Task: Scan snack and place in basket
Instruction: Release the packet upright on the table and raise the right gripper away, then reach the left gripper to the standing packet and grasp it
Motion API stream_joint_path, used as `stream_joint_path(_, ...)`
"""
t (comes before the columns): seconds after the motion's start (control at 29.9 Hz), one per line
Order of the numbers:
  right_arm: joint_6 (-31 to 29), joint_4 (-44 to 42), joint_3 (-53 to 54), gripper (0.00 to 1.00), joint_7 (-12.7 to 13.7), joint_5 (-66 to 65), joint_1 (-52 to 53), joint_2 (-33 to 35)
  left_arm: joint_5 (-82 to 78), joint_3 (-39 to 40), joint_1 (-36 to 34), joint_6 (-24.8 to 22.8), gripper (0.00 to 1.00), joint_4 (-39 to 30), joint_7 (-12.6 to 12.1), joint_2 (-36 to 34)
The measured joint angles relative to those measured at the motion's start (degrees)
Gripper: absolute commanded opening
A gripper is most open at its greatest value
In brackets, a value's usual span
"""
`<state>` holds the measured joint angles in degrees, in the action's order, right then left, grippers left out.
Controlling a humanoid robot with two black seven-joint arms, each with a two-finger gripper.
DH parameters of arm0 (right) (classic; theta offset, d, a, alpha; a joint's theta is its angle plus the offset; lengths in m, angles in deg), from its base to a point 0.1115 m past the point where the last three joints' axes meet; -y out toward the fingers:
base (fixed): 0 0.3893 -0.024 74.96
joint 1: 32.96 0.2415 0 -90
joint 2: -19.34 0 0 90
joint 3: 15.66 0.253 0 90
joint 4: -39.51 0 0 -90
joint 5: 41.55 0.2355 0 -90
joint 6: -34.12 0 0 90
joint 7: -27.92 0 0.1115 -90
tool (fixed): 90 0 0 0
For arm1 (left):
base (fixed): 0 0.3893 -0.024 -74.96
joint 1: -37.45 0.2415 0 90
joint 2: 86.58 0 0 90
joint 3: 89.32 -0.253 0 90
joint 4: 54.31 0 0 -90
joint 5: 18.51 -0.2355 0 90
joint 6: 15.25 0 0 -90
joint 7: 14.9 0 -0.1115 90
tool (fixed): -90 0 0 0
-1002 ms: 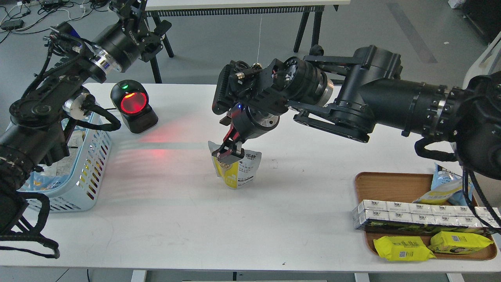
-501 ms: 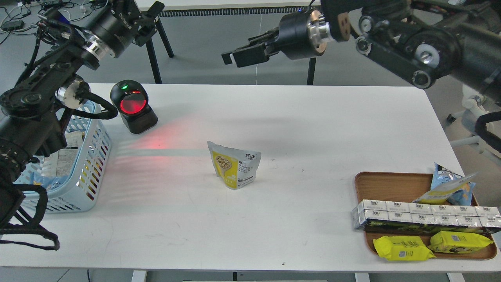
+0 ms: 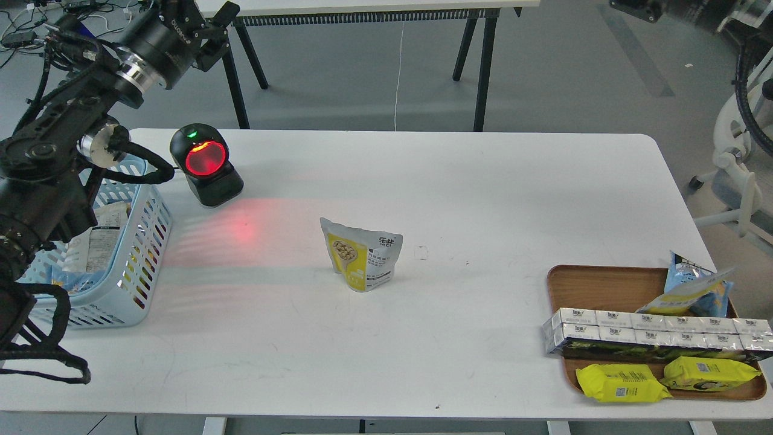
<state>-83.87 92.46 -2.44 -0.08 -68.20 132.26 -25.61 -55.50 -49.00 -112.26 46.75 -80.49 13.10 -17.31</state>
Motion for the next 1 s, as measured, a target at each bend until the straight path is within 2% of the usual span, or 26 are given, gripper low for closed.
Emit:
stream_joint_path(0.2,0.00,3.18,5.12,1.00,0.00,14.89,-10.88,2.16,0.41,0.09,-0.17,0.00,1.00,-0.14,0.00,-0.76)
stream_joint_path(0.43,0.00,5.68,13.21,1.00,0.00,18.40,-21.58,2.03,0.42,0.11,-0.29,0.00,1.00,-0.32,0.00,-1.49)
stream_joint_path(0.7,-0.01,6.84,14.29,1.00,0.00,18.60,-23.46,2.11,1.67,0.88,-1.70,0.01,1.00,-3.33,0.00,-2.75)
stream_joint_path(0.9,-0.01,6.57,14.38,1.00,0.00,18.62,-24.13,2.31,1.35,-0.09,-7.98,0.00,1.00,-5.91,0.00,-3.17)
stream_joint_path(1.0,-0.01,6.32,14.44,1.00,0.00,18.62,-24.41,2.34,0.94,-3.09,-11.41,0.00,1.00,-6.34,0.00,-4.67)
